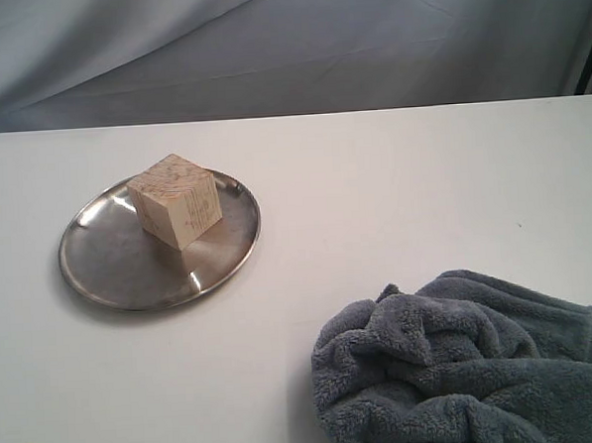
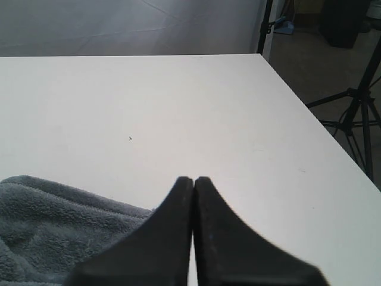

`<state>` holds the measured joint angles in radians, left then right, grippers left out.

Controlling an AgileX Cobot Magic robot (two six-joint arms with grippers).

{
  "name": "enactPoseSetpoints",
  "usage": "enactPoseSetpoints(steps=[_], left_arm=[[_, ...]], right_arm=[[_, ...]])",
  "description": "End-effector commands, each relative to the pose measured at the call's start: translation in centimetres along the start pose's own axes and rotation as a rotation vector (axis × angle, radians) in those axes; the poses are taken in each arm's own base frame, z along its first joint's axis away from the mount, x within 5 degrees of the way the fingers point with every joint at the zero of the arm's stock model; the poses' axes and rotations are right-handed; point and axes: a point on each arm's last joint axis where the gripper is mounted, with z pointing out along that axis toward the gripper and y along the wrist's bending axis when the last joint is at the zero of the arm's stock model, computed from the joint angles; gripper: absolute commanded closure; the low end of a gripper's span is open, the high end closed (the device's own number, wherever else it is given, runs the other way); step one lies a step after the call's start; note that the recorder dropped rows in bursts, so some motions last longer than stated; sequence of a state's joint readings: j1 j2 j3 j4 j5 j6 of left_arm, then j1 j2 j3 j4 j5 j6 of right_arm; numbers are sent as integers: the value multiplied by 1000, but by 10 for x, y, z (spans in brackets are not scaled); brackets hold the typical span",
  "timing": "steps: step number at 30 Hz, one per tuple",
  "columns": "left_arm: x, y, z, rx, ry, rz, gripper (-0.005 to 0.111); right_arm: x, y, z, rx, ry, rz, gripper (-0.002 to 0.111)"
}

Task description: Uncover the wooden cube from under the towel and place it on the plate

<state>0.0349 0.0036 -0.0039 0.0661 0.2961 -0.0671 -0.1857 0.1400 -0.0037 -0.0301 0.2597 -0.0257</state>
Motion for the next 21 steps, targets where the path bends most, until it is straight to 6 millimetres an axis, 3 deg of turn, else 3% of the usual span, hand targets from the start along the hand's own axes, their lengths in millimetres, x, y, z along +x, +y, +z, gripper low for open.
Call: enactPoseSetpoints(steps=[1, 21], left_arm=[[0, 0, 0, 5, -10, 3, 107], [0, 0, 0, 5, -10, 3, 107]], right_arm=[[1, 1, 0, -8, -3, -21, 108], [0, 8, -1, -122, -14, -54, 108]])
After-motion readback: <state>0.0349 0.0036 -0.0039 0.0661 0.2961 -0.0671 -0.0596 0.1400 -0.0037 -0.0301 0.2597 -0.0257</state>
